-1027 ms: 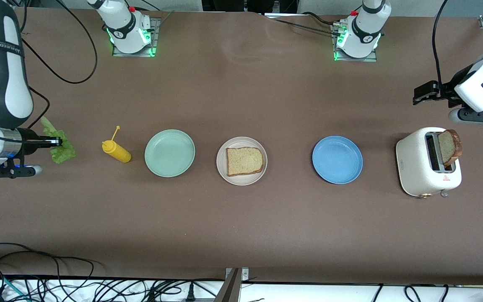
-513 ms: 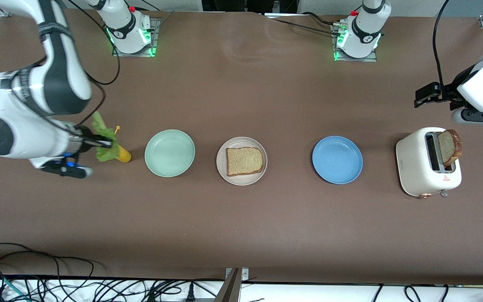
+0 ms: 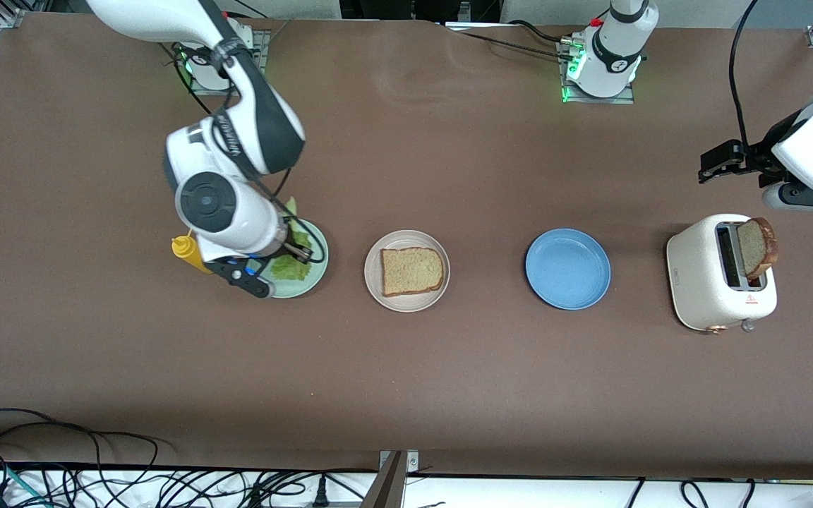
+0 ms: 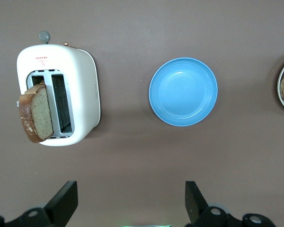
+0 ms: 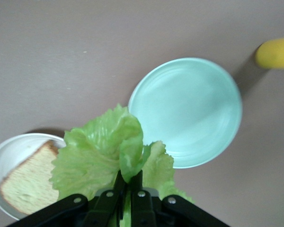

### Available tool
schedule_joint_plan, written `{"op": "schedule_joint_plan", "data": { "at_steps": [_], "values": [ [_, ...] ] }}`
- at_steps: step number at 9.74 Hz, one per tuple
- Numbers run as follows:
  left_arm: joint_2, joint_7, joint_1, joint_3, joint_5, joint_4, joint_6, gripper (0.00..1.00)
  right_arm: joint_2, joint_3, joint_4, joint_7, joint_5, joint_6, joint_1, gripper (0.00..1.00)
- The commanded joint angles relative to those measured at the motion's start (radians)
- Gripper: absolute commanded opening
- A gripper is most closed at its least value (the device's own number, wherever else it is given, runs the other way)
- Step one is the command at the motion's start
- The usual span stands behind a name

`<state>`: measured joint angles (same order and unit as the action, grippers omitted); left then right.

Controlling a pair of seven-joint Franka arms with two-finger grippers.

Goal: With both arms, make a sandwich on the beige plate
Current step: 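Lift the lettuce and carry it over the bread on the beige plate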

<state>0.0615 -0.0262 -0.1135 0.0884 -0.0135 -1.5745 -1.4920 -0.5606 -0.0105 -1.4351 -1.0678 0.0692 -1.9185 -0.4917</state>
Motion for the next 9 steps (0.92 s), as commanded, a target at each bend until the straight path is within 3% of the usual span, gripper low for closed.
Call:
{"op": "schedule_joint_plan", "data": {
  "at_steps": [1,3,6,8,9],
  "values": [
    [-0.014,-0.006,0.006,-0.006,0.03,-0.018,-0.013,1.0,-0.071,0.015,0.03,-0.182,0.001,-0.151,-0.08,0.0],
    [-0.014,-0.006,0.006,-0.006,0.03,-0.018,-0.013,1.0,-0.129,0.015,0.03,-0.305,-0.002,-0.276,-0.138,0.0],
    [-0.014,-0.006,0.009,-0.006,0.03,-0.018,-0.013,1.0,-0.232,0.021,0.032,-0.342,-0.005,-0.403,-0.217,0.0],
    [-0.011,-0.006,0.009,-0.006,0.03,-0.018,-0.013,1.0,-0.249,0.023,0.032,-0.357,-0.003,-0.468,-0.222,0.0],
    [-0.011,-0.006,0.009,-0.006,0.03,-0.018,-0.013,1.0,-0.248,0.023,0.032,-0.356,-0.002,-0.467,-0.222,0.45]
  ]
}}
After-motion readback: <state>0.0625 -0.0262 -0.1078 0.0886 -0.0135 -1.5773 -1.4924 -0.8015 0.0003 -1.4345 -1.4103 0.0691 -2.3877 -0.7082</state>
